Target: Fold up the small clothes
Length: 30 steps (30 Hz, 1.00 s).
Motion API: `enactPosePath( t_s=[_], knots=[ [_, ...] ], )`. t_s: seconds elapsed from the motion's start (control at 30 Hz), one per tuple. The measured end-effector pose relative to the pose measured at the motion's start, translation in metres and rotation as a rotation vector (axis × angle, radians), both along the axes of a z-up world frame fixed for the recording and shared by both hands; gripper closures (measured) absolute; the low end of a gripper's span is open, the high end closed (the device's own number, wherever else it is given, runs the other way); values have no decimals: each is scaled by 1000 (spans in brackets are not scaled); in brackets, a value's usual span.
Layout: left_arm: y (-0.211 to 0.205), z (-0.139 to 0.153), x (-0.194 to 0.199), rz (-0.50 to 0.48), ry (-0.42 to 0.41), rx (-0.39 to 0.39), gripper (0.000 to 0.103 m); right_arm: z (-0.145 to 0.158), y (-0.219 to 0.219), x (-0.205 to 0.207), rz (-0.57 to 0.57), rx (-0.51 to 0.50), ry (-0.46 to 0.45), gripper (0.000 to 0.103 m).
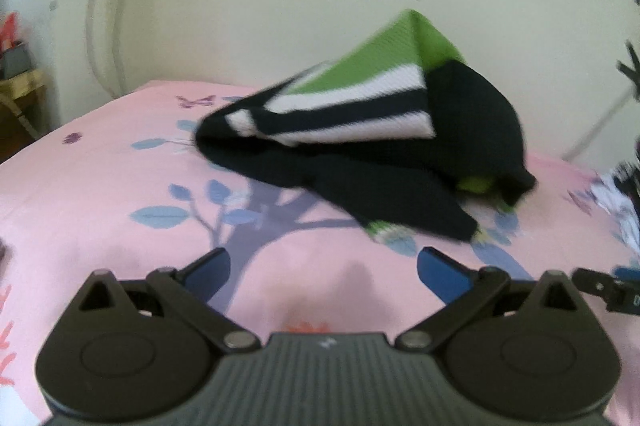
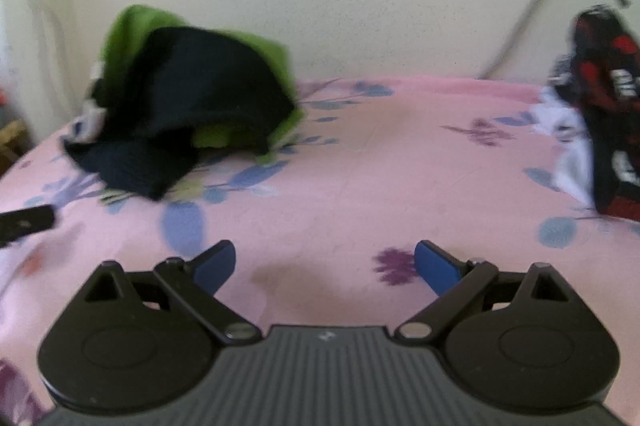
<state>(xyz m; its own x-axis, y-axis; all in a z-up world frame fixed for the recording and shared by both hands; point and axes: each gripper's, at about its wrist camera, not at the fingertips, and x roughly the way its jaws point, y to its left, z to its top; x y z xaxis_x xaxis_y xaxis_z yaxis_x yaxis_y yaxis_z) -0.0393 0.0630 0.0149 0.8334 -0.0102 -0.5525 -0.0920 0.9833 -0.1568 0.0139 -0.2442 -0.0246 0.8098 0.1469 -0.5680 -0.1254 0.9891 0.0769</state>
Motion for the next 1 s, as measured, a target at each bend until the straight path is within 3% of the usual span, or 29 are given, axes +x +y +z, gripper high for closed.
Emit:
enactPosePath(
  t_s=[0.13, 0.23, 0.3, 0.37, 0.4, 0.47, 0.6, 0.63, 0.67, 0.7, 0.73, 0.77, 0.87, 1.0],
  knots=[
    [20, 3, -7, 112, -46, -63, 0, 20, 12, 5, 64, 72, -42, 39],
    [39, 2, -8, 178, -57, -133, 0, 50, 38, 15, 174, 120, -91, 42],
    [50, -1, -6, 203, -43, -190, 0, 71, 62, 21, 243, 137, -129, 35],
    [58, -4, -4, 208, -24, -236, 0, 84, 82, 30, 278, 168, -149, 9],
    [60, -5, -4, 209, -18, -247, 0, 90, 93, 35, 292, 199, -168, 6],
    [60, -6, -4, 209, -18, -248, 0, 94, 112, 46, 301, 218, -167, 6],
    [54, -5, -5, 198, -26, -218, 0, 88, 161, 69, 341, 207, -82, 6],
    [53, -4, -5, 197, -27, -214, 0, 85, 172, 73, 350, 183, -63, 11],
    [52, -4, -6, 199, -28, -212, 0, 79, 183, 75, 350, 141, -45, 48],
    [52, -5, -5, 199, -27, -213, 0, 76, 195, 80, 360, 82, -20, 71],
    [53, -5, -5, 201, -26, -217, 0, 74, 201, 85, 351, 43, -2, 103],
    [53, -5, -5, 204, -26, -222, 0, 74, 197, 87, 327, 41, 5, 103],
    [56, -6, -6, 209, -25, -238, 0, 89, 162, 85, 271, 195, -6, 103],
    [57, -7, -5, 207, -22, -242, 0, 124, 95, 61, 169, 271, -106, 103]
  ],
)
